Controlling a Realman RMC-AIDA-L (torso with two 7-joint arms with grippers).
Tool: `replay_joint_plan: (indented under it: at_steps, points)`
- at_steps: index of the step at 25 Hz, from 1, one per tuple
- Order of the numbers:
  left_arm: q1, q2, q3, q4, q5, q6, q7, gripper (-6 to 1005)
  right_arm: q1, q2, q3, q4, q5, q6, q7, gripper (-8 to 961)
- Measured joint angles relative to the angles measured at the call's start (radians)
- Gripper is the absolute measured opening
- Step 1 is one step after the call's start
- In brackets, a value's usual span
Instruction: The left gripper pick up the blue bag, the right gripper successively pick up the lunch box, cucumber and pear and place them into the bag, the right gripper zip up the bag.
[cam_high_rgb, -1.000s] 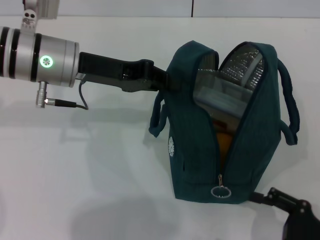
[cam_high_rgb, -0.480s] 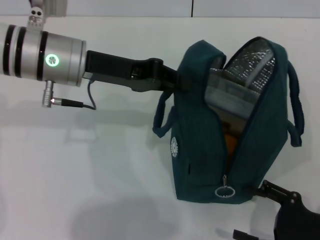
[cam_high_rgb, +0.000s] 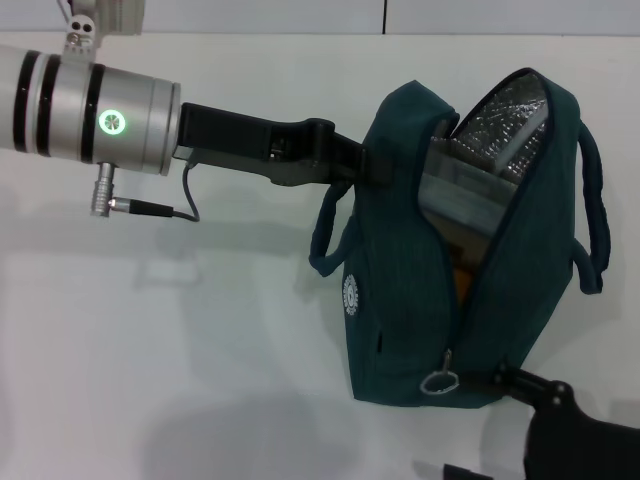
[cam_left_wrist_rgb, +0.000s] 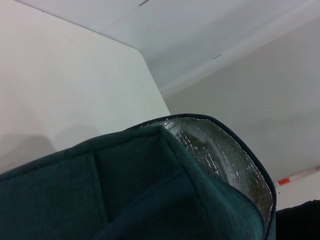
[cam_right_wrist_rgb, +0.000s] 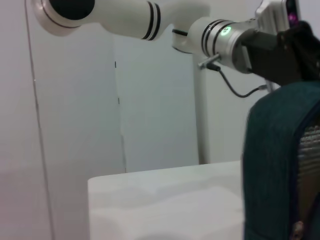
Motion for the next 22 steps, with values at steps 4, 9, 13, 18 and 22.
replay_joint_plan:
  at_steps: [4, 9, 13, 18, 22]
  points:
    - [0.0, -0.001, 0.0, 0.0, 0.0, -0.001, 0.002, 48, 0.006, 0.0, -0.126, -0.008, 0.099, 0.025, 0.002, 849]
    - [0.001, 0.0, 0.0, -0.001, 0.0, -0.002, 0.004, 48, -0.003, -0.004, -0.149, 0.007, 0.163, 0.03, 0.005, 846]
    - [0.001, 0.001, 0.0, -0.001, 0.0, -0.002, 0.005, 48, -0.005, -0.003, -0.147, 0.024, 0.193, 0.04, 0.009, 844]
    - [0.001, 0.003, 0.0, -0.002, 0.0, -0.002, 0.006, 49, -0.001, -0.002, -0.151, 0.026, 0.241, 0.055, 0.063, 841]
    - [0.001, 0.003, 0.0, -0.001, 0.0, -0.002, 0.008, 49, 0.006, -0.002, -0.155, 0.016, 0.247, 0.056, 0.07, 839]
